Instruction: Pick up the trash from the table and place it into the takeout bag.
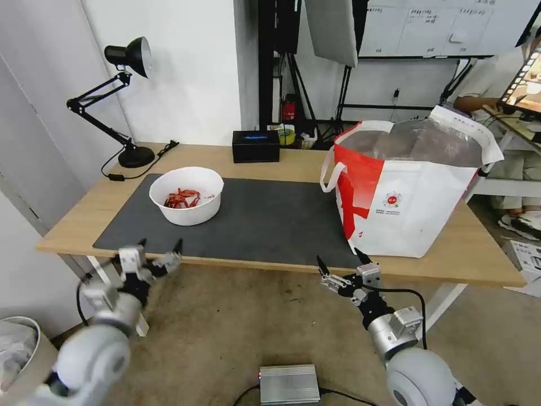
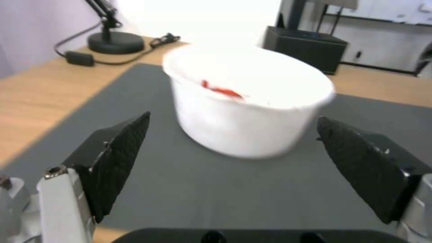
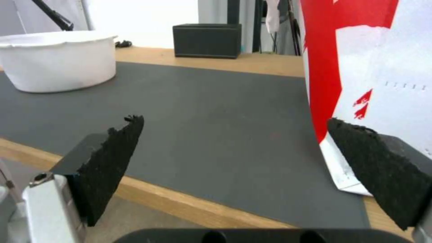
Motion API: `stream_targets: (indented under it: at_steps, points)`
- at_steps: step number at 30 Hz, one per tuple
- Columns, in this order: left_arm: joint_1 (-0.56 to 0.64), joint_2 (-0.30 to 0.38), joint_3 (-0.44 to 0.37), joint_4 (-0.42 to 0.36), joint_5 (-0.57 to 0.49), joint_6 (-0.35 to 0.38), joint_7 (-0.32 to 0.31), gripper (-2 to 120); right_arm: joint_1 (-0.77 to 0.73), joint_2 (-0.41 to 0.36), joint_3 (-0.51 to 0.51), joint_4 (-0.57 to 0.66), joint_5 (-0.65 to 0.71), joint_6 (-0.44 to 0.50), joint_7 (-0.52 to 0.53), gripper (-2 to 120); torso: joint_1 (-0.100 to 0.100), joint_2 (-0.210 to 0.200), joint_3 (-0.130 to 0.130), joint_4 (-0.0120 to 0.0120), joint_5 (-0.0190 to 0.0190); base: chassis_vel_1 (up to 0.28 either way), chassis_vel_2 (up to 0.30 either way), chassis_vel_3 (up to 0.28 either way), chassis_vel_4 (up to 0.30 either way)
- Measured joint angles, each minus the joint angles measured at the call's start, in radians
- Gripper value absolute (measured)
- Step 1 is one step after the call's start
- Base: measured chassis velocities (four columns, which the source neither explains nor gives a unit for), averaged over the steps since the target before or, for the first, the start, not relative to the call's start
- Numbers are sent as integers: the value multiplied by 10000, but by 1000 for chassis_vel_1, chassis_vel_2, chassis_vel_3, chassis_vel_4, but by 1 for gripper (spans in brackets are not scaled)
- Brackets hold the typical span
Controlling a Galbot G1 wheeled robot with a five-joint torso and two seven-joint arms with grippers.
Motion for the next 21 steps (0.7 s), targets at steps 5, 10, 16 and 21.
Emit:
stream_targets:
  at_steps: [5,10,16,21]
  points:
    - [-1040,935,-24,307,-1469,755,-709,100,2,0,2,0,2,-2,-3,100,0,0,0,2,0,0,0,0,0]
    - [-3223,1774,1095,1264,-3664,1513,-1517,100,4,-1,2,0,6,-3,-8,100,0,0,2,3,-2,0,0,0,0]
    - [-4848,2074,2095,2394,-4897,2073,-2112,100,6,-1,2,0,6,-3,-12,100,2,0,1,-4,-2,0,0,0,0]
    - [-5621,2415,2606,3395,-5201,2356,-2321,100,8,-1,3,0,6,-2,-15,100,0,0,-1,8,0,0,0,0,0]
